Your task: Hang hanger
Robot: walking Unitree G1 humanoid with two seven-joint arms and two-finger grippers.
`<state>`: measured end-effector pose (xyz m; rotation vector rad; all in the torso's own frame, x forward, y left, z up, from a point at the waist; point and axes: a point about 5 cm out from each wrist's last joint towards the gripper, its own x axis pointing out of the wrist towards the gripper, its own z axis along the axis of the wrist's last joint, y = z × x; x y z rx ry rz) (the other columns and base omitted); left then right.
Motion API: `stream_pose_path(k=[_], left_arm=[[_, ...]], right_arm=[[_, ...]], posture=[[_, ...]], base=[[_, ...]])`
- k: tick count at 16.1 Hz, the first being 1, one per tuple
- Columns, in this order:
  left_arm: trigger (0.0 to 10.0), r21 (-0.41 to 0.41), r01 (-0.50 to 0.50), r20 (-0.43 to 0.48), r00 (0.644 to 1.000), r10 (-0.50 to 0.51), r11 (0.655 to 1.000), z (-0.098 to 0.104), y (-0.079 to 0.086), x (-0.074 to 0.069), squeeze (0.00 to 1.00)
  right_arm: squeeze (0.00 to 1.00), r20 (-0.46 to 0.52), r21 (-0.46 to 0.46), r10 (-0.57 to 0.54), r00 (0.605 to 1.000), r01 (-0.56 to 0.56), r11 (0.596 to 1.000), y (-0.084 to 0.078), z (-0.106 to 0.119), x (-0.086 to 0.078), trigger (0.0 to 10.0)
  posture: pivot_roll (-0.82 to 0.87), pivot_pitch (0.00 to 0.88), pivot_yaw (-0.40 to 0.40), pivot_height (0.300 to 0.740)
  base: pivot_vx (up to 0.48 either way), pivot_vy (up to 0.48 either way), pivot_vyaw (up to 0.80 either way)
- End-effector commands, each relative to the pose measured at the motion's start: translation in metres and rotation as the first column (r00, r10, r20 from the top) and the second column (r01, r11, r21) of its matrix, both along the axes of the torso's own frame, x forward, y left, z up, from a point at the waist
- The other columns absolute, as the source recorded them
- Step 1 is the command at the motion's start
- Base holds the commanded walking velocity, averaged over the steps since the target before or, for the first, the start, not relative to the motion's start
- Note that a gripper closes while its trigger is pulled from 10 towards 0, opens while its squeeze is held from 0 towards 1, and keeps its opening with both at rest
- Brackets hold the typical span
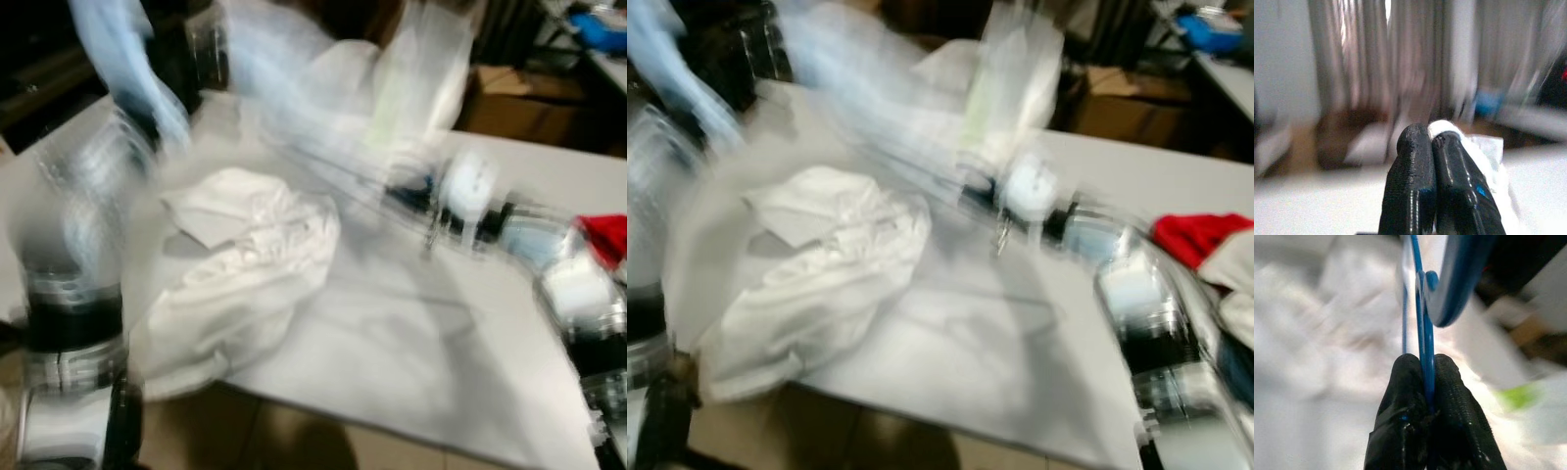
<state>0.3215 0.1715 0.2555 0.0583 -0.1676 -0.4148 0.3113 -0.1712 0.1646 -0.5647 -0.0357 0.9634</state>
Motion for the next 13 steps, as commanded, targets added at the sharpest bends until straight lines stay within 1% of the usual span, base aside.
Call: stream_pose_path(k=[1, 2, 3, 4, 5, 6, 7, 8, 9, 10, 11, 12, 13], left_arm=[[10.0, 0.063, -0.031, -0.070, 0.997, 0.035, 0.998, -0.020, -0.005, 0.000, 0.00], [10.0, 0.109, -0.071, -0.110, 0.990, 0.083, 0.992, -0.033, 0.001, -0.001, 0.00], [10.0, 0.213, -0.075, -0.180, 0.977, 0.115, 0.974, -0.052, 0.009, -0.007, 0.00], [10.0, 0.242, -0.021, -0.221, 0.972, 0.076, 0.970, -0.057, 0.009, -0.012, 0.00], [10.0, 0.282, 0.023, -0.238, 0.970, 0.047, 0.959, -0.058, 0.008, -0.013, 0.00], [10.0, 0.344, 0.039, -0.240, 0.970, 0.047, 0.938, -0.062, 0.008, -0.013, 0.00], [10.0, 0.396, 0.024, -0.258, 0.962, 0.086, 0.918, -0.068, 0.013, -0.010, 0.00], [10.0, 0.400, -0.025, -0.289, 0.945, 0.152, 0.916, -0.072, 0.022, -0.006, 0.00], [10.0, 0.390, -0.045, -0.300, 0.938, 0.173, 0.920, -0.071, 0.029, -0.005, 1.00], [10.0, 0.362, -0.089, -0.296, 0.933, 0.205, 0.928, -0.065, 0.037, -0.003, 1.00], [10.0, 0.335, -0.091, -0.304, 0.931, 0.200, 0.938, -0.061, 0.041, -0.003, 1.00], [10.0, 0.329, -0.068, -0.303, 0.937, 0.173, 0.942, -0.057, 0.044, -0.003, 1.00], [10.0, 0.211, 0.022, -0.305, 0.951, 0.045, 0.977, -0.038, 0.049, -0.007, 1.00]], right_arm=[[0.00, -0.025, -0.050, 0.044, 0.999, -0.045, 0.998, -0.008, 0.000, -0.010, 10.0], [0.00, -0.061, -0.062, 0.063, 0.996, -0.067, 0.996, -0.010, -0.005, -0.018, 10.0], [0.00, -0.123, -0.049, 0.106, 0.987, -0.113, 0.992, -0.016, -0.002, -0.034, 10.0], [0.00, -0.150, -0.048, 0.143, 0.978, -0.152, 0.987, -0.019, 0.002, -0.044, 10.0], [0.00, -0.166, -0.063, 0.169, 0.972, -0.182, 0.981, -0.021, 0.004, -0.052, 10.0], [0.00, -0.180, -0.062, 0.189, 0.965, -0.203, 0.977, -0.021, 0.006, -0.059, 10.0], [0.00, -0.197, -0.051, 0.222, 0.955, -0.237, 0.970, -0.020, 0.009, -0.067, 10.0], [0.00, -0.215, -0.044, 0.246, 0.945, -0.261, 0.964, -0.021, 0.012, -0.073, 10.0], [0.00, -0.216, -0.049, 0.255, 0.943, -0.271, 0.961, -0.021, 0.016, -0.076, 10.0], [0.00, -0.212, -0.044, 0.251, 0.944, -0.266, 0.963, -0.021, 0.020, -0.078, 10.0], [0.00, -0.217, -0.024, 0.254, 0.943, -0.265, 0.964, -0.020, 0.023, -0.079, 10.0], [0.00, -0.215, 0.006, 0.266, 0.940, -0.271, 0.962, -0.020, 0.028, -0.081, 10.0], [0.00, -0.196, 0.096, 0.288, 0.937, -0.274, 0.957, -0.022, 0.045, -0.084, 10.0]], posture=[[-0.03, 0.000, -0.013, 0.740], [-0.03, 0.000, -0.011, 0.740], [-0.03, 0.000, -0.006, 0.740], [-0.03, 0.000, -0.006, 0.740], [-0.03, 0.000, -0.005, 0.740], [-0.03, 0.000, -0.005, 0.740], [-0.03, 0.000, 0.000, 0.740], [-0.04, 0.000, 0.007, 0.740], [-0.05, 0.000, 0.018, 0.740], [-0.05, 0.000, 0.021, 0.740], [-0.05, 0.000, 0.022, 0.740], [-0.04, 0.000, 0.022, 0.740], [-0.04, 0.000, 0.027, 0.740]], base=[[0.300, 0.000, 0.00], [0.300, 0.000, 0.00], [0.000, 0.000, 0.00], [0.000, 0.000, 0.00], [0.000, 0.000, 0.00], [0.000, 0.000, 0.00], [0.000, 0.000, 0.00], [0.000, 0.000, 0.00], [0.000, 0.000, 0.00], [0.000, 0.000, 0.00], [0.000, 0.000, 0.00], [0.000, 0.000, 0.00], [0.000, 0.000, 0.00]])
